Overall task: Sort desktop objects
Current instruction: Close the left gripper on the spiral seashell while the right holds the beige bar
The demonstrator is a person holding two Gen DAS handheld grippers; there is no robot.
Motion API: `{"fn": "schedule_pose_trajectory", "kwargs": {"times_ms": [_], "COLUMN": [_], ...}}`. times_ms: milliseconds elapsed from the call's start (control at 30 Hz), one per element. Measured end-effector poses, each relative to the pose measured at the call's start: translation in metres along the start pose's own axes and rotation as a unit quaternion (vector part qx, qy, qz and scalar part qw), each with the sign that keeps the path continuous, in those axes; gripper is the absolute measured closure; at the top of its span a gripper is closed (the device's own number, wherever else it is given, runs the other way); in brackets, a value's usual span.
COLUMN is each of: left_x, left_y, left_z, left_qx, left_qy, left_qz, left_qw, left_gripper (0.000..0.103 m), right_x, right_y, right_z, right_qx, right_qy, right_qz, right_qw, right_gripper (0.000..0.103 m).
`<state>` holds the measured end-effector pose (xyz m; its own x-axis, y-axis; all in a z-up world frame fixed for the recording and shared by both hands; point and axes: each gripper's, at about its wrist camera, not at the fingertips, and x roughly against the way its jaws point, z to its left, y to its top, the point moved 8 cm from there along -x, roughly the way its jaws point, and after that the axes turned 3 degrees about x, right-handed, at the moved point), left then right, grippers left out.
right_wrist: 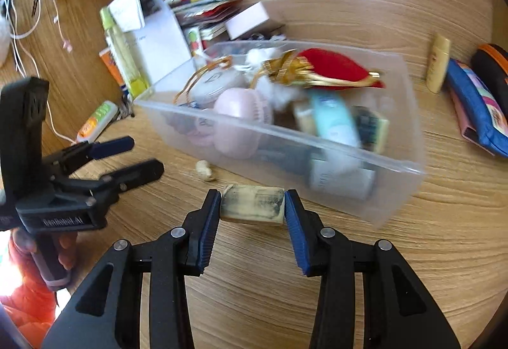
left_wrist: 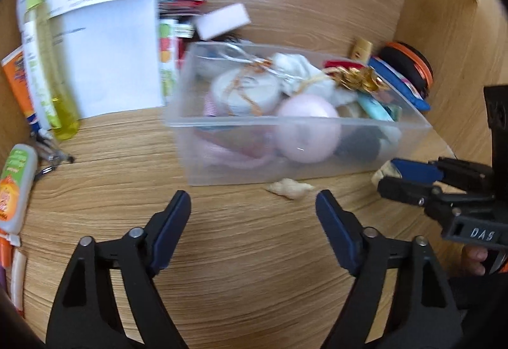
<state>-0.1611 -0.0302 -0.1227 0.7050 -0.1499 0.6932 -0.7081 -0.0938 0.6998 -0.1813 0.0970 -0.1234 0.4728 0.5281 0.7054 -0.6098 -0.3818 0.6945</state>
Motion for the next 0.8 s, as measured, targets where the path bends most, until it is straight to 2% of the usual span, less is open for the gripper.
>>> {"fn": "schedule_pose_trajectory", "kwargs": {"times_ms": [233,400,800], "left_x": [-0.017,-0.026,-0.043], "left_y": [0.004,0.005,0.006], "left_z": [-0.02,-0.025,-0.032], "left_qx": [0.003,0.012,0.018], "left_qy": [0.005,0.011,0.019], "left_qz": [0.019,0.033,0.054], "left_qw": [0.9998,0.9993,0.9982], "left_gripper": [0.029,0.044,0.051], "right_x": [0.02,0.031,0.04], "right_y": [-0.005,-0.008,-0.011], "right_z": [-0.022,-0.034,-0.045], "right_qx": [-0.016,-0.016,-0.022], "right_qy": [0.011,0.015,0.041], "right_qz": [-0.02,-0.03,-0.041], "right_qw": [1.0,0.999,0.998], "right_gripper": [0.065,0.065,0.065]}}
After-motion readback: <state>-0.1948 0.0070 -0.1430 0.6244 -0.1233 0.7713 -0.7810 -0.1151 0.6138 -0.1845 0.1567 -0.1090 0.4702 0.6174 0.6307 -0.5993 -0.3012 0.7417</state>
